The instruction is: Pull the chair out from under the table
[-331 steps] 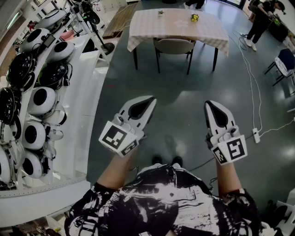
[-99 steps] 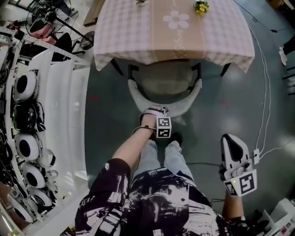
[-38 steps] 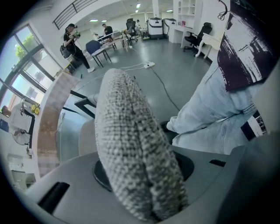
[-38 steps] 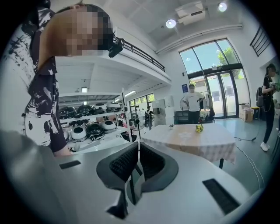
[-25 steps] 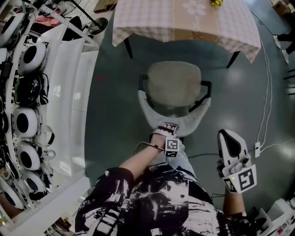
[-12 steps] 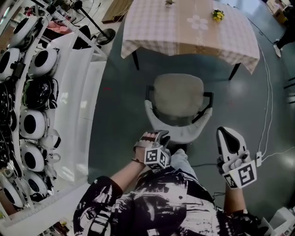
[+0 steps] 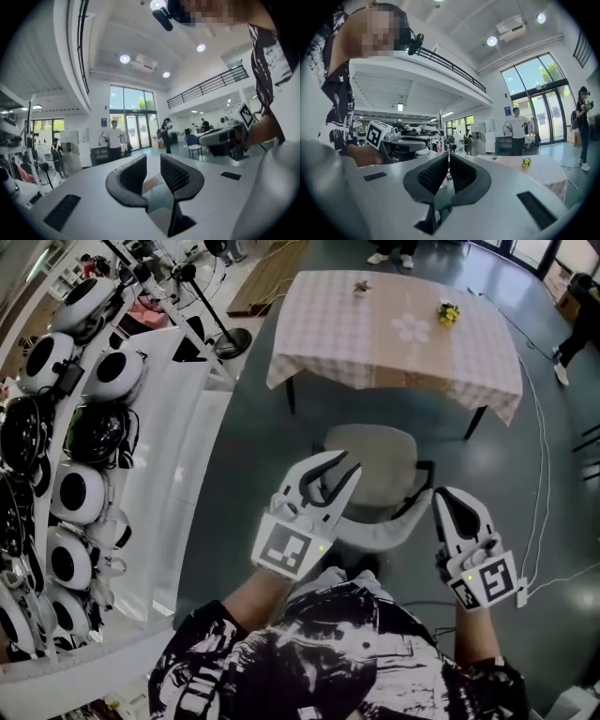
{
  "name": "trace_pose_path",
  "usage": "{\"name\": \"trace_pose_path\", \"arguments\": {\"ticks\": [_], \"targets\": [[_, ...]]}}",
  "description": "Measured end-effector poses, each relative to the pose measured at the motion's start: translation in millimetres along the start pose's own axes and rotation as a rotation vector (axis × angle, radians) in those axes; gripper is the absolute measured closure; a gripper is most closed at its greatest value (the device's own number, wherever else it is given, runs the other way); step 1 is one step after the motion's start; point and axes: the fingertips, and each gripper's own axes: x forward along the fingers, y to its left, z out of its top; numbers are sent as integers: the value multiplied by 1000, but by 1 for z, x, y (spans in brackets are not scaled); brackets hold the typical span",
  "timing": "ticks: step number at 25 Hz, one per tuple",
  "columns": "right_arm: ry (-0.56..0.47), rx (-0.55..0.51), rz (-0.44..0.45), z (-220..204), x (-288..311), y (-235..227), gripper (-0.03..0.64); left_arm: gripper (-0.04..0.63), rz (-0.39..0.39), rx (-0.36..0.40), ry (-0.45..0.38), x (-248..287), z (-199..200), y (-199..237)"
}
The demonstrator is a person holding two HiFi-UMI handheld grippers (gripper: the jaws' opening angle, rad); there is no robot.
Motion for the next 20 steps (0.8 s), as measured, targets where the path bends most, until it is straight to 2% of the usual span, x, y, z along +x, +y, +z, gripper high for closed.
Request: {"name": "trace_pose_path", "arguments": {"ticks": [5, 8, 14, 20], "targets": [[-75, -57, 26, 47, 15, 11, 604, 519, 5, 51, -97, -7, 63, 8], [-125, -96, 39, 76, 25, 18, 604, 565, -1, 89, -122, -10, 84, 10], [-185, -144, 51, 111, 41, 31, 604, 592, -42, 88, -174, -14, 103, 6], [-184, -157, 44, 120, 46, 34, 612, 594, -76, 52, -176, -11, 108, 0]]}}
